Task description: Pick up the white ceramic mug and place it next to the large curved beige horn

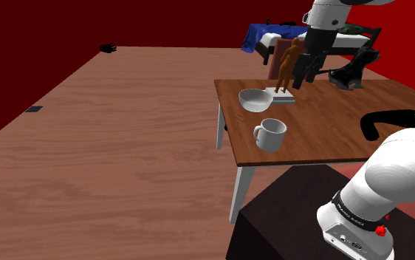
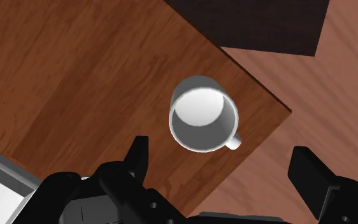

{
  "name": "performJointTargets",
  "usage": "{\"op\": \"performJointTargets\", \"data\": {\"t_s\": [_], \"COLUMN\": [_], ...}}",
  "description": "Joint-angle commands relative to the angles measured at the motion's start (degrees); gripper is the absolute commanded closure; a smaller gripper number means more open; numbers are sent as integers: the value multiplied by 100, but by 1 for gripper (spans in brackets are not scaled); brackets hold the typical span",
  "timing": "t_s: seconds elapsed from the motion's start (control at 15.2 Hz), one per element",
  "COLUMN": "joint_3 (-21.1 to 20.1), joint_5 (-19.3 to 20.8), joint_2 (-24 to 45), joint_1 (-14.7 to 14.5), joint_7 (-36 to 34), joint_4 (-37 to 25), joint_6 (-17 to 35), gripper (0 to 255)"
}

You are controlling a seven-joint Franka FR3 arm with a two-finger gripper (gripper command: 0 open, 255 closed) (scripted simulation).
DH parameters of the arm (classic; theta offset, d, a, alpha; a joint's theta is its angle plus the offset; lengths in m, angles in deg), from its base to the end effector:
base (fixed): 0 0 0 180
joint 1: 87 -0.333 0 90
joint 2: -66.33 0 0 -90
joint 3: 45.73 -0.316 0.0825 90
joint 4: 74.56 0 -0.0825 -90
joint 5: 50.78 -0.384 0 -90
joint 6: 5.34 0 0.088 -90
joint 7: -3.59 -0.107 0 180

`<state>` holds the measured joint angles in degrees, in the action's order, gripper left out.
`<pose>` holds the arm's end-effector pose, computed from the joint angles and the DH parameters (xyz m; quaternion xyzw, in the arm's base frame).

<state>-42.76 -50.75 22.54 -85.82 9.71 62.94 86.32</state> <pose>0.3127 -0.0266 0.5652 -0.9994 -0.0247 0.0167 0.0191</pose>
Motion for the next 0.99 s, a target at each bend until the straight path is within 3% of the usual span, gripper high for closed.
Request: {"op": "performJointTargets", "data": {"t_s": [0.0,0.46,0.92], "joint_3": [0,131,290], "joint_5": [0,161,315], "joint_2": [0,398,1330], "joint_1": [0,65,135], "joint_7": [0,162,315], "joint_4": [0,1047,1729], "joint_6": [0,1446,3065], "gripper": [0,0,0]}}
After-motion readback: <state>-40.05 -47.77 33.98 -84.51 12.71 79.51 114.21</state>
